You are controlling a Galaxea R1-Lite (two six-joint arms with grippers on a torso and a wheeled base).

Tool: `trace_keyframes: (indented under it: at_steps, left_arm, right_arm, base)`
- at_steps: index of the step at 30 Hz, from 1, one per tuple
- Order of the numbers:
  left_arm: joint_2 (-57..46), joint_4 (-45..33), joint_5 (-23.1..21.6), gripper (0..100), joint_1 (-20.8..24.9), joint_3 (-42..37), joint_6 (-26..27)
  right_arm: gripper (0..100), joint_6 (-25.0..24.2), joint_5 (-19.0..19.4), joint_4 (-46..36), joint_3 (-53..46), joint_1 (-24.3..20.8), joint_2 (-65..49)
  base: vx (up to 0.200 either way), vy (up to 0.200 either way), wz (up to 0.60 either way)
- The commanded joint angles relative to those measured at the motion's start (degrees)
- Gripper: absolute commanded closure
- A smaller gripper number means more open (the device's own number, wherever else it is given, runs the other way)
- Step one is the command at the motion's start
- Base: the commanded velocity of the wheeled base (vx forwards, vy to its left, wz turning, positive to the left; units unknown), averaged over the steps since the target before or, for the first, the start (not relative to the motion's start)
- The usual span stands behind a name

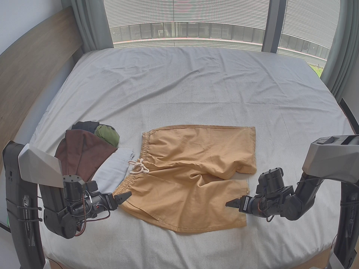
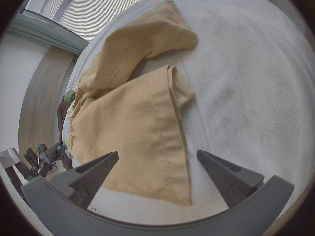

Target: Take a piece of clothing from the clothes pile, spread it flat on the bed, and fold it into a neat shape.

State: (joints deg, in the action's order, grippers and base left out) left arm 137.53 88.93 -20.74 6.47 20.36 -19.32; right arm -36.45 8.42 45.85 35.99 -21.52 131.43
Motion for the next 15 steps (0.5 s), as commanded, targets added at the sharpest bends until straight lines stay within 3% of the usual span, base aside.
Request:
trace_keyframes:
  at_steps: [1, 9, 10, 15]
  left_arm:
    - [0.3, 0.0, 0.0, 0, 0.0, 0.0, 0.0]
    - [0.3, 0.0, 0.0, 0, 0.0, 0.0, 0.0]
    - [0.3, 0.0, 0.0, 0, 0.0, 0.0, 0.0]
    - [0.4, 0.0, 0.0, 0, 0.0, 0.1, 0.0]
  right_arm:
    - [0, -0.1, 0.5, 0.1, -1.2, -1.2, -0.1]
    - [0, -1.4, 0.6, 0.5, -0.9, -2.6, 0.1]
    - [100, -1.4, 0.6, 0.5, -1.0, -2.6, -0.1]
    - [100, -2.7, 0.6, 0.1, -2.6, -3.4, -2.5]
  base:
    - [0.0, 0.0, 0.0]
    - [0.0, 0.0, 0.0]
    - [0.0, 0.0, 0.0]
    - [0.0, 0.0, 0.0]
